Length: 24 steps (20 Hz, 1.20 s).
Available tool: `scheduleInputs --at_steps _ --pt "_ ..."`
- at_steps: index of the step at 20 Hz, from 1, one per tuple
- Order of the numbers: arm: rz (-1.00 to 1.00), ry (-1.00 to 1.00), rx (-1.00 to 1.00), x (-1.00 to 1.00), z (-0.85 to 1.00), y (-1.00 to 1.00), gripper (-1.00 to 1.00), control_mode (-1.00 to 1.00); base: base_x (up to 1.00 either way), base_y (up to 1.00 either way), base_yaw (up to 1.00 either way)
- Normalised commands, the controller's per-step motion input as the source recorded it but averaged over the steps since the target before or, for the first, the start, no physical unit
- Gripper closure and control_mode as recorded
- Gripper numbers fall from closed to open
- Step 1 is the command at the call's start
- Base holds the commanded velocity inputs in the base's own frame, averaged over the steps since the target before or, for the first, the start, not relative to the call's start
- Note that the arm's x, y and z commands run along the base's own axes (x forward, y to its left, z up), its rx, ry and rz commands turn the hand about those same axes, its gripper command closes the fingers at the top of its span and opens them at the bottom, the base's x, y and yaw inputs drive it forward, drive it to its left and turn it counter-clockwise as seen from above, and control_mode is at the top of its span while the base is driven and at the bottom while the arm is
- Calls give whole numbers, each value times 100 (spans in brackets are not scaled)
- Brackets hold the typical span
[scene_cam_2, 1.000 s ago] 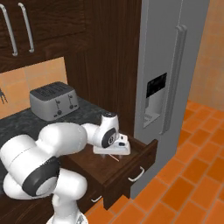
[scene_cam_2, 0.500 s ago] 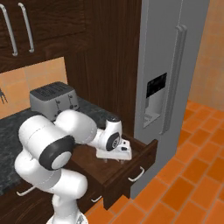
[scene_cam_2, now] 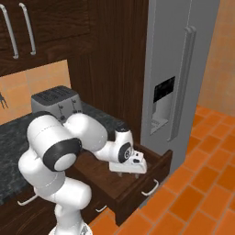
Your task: Take a straw from the drawer in front and place it inside the glass cup on the dining counter.
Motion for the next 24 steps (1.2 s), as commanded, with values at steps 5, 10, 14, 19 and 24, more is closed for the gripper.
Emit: scheduleInputs --at_steps 5,10,14,19,24 --pt "-12 -1 -8 -56 4 -84 -100 -100 0 0 0" --pt "4 -17 5 -2 66 60 -100 -100 0 0 0" --pt "8 -11 4 38 46 81 -100 -100 0 0 0" --pt "10 -5 0 57 3 24 -100 -100 0 0 0" --pt "14 0 4 64 0 9 -100 -100 0 0 0"
